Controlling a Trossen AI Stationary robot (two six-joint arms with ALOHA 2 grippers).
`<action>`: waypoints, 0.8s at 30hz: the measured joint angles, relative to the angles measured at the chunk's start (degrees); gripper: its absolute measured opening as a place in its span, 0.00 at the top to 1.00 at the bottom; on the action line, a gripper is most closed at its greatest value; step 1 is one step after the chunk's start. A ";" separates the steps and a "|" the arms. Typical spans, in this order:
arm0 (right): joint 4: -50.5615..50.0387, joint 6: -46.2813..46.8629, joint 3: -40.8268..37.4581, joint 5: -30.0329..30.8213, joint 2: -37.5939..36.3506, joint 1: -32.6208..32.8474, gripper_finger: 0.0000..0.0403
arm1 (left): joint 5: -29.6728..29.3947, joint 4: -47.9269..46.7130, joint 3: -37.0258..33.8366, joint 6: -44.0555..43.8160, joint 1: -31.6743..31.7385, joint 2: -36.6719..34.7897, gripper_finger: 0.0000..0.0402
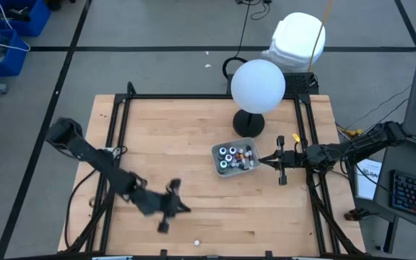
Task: Pick & Place food coloring
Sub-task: Put the orange food coloring bottle into the gray bin
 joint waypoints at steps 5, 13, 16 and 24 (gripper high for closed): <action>-0.01 0.54 0.00 -0.01 0.00 0.00 1.00 | -0.42 -13.50 16.59 -1.36 -3.88 13.42 0.92; -0.02 2.48 0.00 -0.15 0.00 0.22 1.00 | 8.72 -18.85 31.80 -3.65 -6.41 28.16 0.60; -0.03 2.54 0.00 -0.14 0.00 0.22 1.00 | 10.58 -18.80 33.30 -4.25 -6.31 30.33 0.49; -0.34 2.43 0.02 -0.11 0.02 0.24 1.00 | 9.28 -20.77 33.30 -4.69 -4.42 32.78 0.36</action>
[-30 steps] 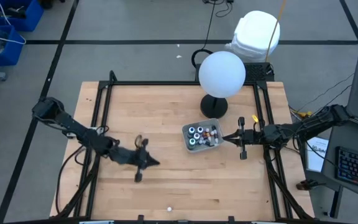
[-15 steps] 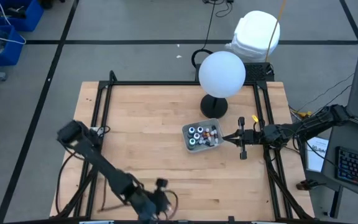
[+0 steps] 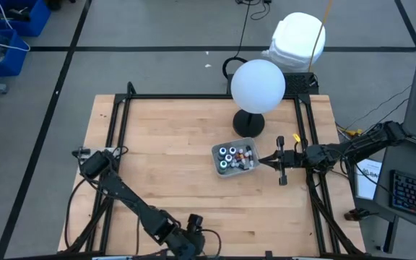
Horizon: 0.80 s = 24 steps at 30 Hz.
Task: Pick & Place food coloring
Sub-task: Put the orange food coloring bottle into the gray bin
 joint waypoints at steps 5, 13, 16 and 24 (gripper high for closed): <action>-0.27 -0.06 0.00 0.02 0.00 0.00 1.00 | 4.19 -1.55 -0.02 -0.59 1.15 2.55 0.35; -0.51 -0.05 0.02 0.04 0.00 0.00 1.00 | 5.52 -0.99 -0.02 -0.66 1.39 2.92 0.40; -0.44 -0.05 0.04 0.07 -0.02 0.00 1.00 | 5.53 -1.56 -0.02 -0.74 1.28 2.92 0.43; -0.44 -0.07 0.04 0.09 0.00 0.00 1.00 | 4.77 -4.62 -0.02 -1.90 1.28 2.92 0.52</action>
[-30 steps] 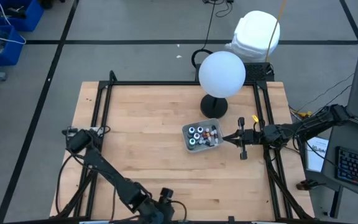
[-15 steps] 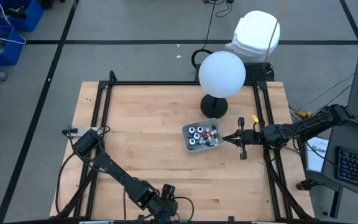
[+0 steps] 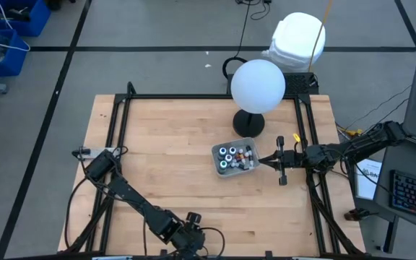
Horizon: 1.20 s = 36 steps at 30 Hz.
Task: Pick & Place food coloring
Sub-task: Put the orange food coloring bottle into the gray bin
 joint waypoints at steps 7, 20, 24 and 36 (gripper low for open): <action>-0.01 0.00 0.00 0.00 -0.02 0.00 1.00 | -0.05 0.59 0.00 0.00 0.11 0.00 0.56; -0.04 0.00 0.00 0.02 -0.01 0.01 1.00 | -0.40 0.74 0.00 0.02 0.11 0.00 0.57; -0.05 -0.02 0.00 0.02 -0.02 0.00 1.00 | -0.40 0.75 0.00 -0.10 0.11 -0.02 0.57; -0.09 -0.24 0.00 0.02 -0.02 0.02 1.00 | 0.21 0.76 0.00 -1.11 0.14 -0.02 0.63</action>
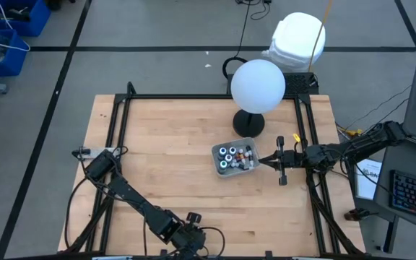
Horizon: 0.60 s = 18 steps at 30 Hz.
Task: Pick & Place food coloring
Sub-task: Put the orange food coloring bottle into the gray bin
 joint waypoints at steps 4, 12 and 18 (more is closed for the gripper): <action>0.00 0.00 0.00 0.00 -0.01 0.00 1.00 | 0.35 0.01 0.00 0.07 0.10 0.00 0.71; 0.00 0.00 0.00 0.00 -0.01 0.00 1.00 | 1.42 0.08 0.00 0.51 0.34 -0.09 0.84; 0.00 0.00 0.00 0.00 0.00 0.00 1.00 | 5.21 -3.22 0.07 2.95 1.70 -1.52 0.84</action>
